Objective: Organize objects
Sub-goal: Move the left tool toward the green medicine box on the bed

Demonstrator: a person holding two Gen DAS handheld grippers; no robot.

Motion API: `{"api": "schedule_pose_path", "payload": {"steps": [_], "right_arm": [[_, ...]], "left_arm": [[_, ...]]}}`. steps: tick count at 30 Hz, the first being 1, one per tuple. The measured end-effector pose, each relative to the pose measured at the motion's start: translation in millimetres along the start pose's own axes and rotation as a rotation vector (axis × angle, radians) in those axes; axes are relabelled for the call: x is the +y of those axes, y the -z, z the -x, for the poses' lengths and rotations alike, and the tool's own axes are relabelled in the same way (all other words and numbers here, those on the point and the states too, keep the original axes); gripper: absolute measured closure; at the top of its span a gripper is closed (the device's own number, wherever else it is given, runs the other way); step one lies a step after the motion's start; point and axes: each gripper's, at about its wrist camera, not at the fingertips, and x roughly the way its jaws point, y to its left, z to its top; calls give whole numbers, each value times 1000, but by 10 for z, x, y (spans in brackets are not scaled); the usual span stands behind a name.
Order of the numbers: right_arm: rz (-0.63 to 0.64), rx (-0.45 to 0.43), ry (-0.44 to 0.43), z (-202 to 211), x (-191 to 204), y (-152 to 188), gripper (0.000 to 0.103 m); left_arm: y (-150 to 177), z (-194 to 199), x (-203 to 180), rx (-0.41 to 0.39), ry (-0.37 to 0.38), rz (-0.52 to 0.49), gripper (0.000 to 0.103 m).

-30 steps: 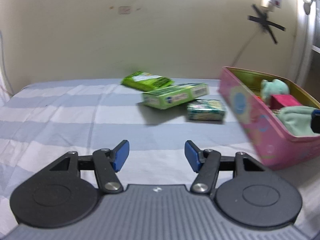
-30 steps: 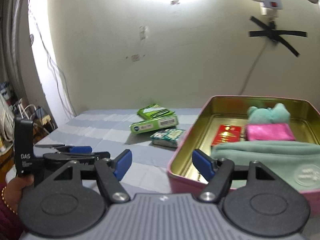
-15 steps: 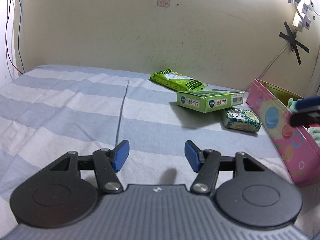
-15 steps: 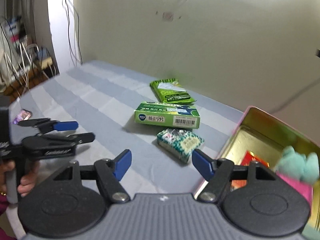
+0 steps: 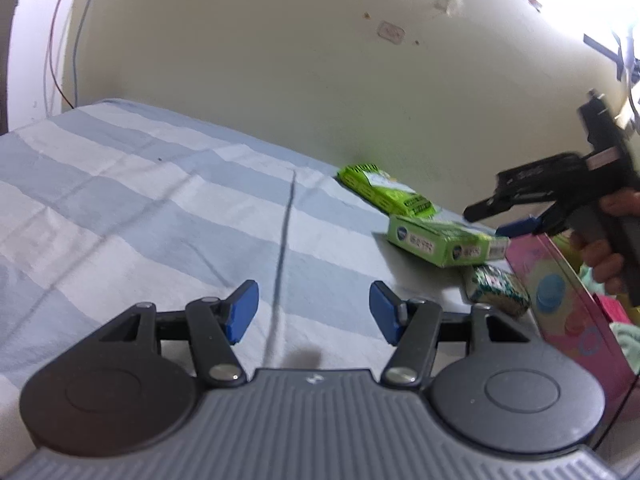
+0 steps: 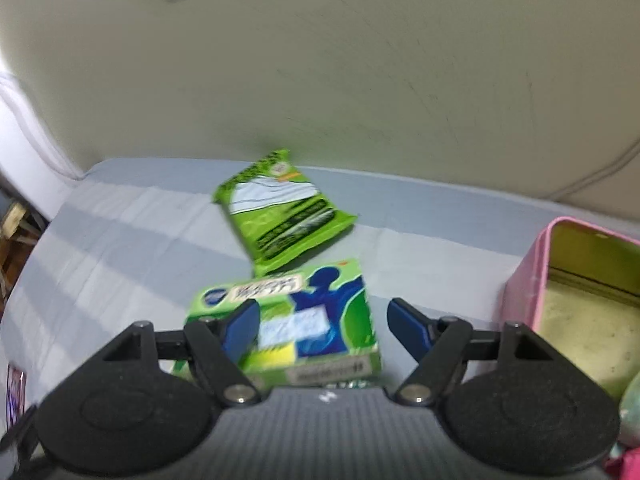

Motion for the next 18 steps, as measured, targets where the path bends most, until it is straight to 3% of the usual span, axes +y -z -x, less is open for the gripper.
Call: {"api": "schedule_pose_path", "payload": {"steps": [5,14,18], "right_arm": [[31,30,-62,-189,150,-1,30],[248,36,-171,-51,863,472,32],[336,23,-164,78,1109,700,30]], "left_arm": [[-43,4,118,-10,-23,62,40],[-95,85,316,-64,-67,165,40],[-114,88,415,-72,-76,210,40]]}}
